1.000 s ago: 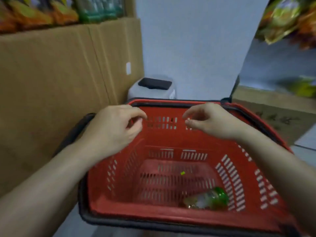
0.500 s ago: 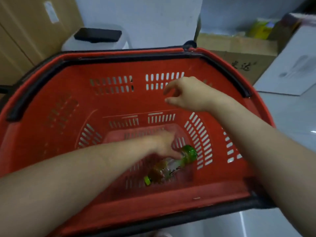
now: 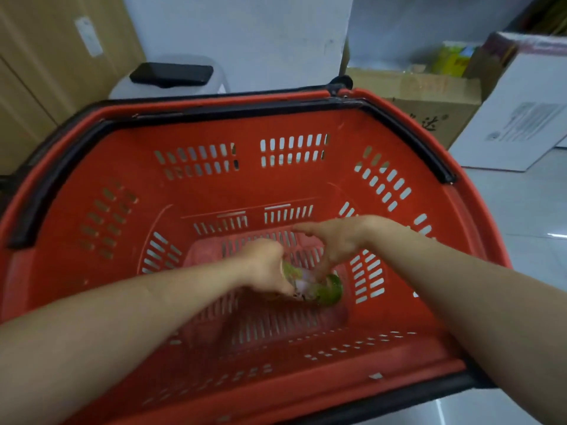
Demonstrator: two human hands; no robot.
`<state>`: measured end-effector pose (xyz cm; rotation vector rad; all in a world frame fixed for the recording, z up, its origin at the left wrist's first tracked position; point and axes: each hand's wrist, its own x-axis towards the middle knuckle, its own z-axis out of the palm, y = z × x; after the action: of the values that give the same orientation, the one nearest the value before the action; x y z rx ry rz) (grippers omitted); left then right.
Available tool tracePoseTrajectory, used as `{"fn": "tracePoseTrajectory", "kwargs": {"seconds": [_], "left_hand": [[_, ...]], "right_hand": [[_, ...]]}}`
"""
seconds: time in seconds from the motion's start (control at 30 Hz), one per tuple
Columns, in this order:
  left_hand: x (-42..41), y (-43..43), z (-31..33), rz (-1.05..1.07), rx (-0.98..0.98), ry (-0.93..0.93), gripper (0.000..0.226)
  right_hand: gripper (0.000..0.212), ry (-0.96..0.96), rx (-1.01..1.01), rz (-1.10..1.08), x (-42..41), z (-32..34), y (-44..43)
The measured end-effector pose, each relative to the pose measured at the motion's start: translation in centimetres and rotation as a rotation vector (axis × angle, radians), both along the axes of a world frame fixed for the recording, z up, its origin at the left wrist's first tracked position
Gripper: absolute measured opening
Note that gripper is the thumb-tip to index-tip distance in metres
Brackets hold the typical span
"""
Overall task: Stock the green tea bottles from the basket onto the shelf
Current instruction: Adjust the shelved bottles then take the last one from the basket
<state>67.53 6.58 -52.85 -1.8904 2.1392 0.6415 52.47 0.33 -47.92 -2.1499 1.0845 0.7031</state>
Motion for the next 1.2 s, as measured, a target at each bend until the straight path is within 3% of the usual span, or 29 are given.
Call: {"fn": "tracePoseTrajectory", "kwargs": {"seconds": [0.1, 0.2, 0.33, 0.4, 0.47, 0.53, 0.57, 0.63, 0.8, 0.9, 0.97, 1.07, 1.2], "left_hand": [[2.8, 0.8, 5.5, 0.056, -0.08, 0.145, 0.047], [5.9, 2.2, 10.5, 0.241, -0.219, 0.425, 0.048], [10.1, 5.3, 14.6, 0.487, -0.465, 0.712, 0.036], [12.4, 8.1, 15.6, 0.468, -0.596, 0.471, 0.038], [14.9, 11.4, 15.9, 0.374, -0.766, -0.033, 0.048], [17.0, 13.8, 14.9, 0.365, -0.667, -0.3, 0.06], [17.7, 14.6, 14.4, 0.425, -0.559, -0.279, 0.064], [18.6, 15.7, 13.4, 0.573, -0.485, -0.054, 0.059], [19.1, 16.7, 13.5, 0.656, -0.801, 0.262, 0.028], [18.2, 18.0, 16.9, 0.683, -0.888, 0.763, 0.028], [17.6, 19.3, 19.3, 0.639, -0.886, 1.009, 0.051], [18.2, 21.4, 22.2, 0.659, -1.008, 0.942, 0.085], [20.6, 25.2, 26.8, 0.798, -1.238, 0.634, 0.096]], "right_hand": [[0.112, -0.091, 0.103, 0.027, 0.8, -0.8, 0.6], [0.077, -0.417, 0.131, -0.07, 2.4, 0.3, 1.4], [0.052, -0.735, 0.19, -0.173, 4.4, 4.5, 2.1], [0.044, -0.777, 0.224, -0.145, 5.7, 6.4, 2.7], [0.041, -0.786, 0.243, -0.119, 7.2, 7.8, 3.3], [0.043, -0.814, 0.246, -0.105, 8.8, 9.1, 4.2], [0.045, -0.837, 0.247, -0.111, 9.7, 9.5, 4.7], [0.045, -0.892, 0.246, -0.137, 11.5, 10.5, 5.7], [0.038, -1.083, 0.22, -0.225, 16.1, 13.5, 8.5], [0.041, -1.291, 0.193, -0.325, 19.7, 15.7, 10.7], [0.03, -1.425, 0.228, -0.339, 22.5, 17.5, 12.6], [0.021, -1.573, 0.331, -0.308, 26.3, 20.8, 16.0], [0.029, -1.71, 0.464, -0.148, 30.6, 25.2, 20.4]]}}
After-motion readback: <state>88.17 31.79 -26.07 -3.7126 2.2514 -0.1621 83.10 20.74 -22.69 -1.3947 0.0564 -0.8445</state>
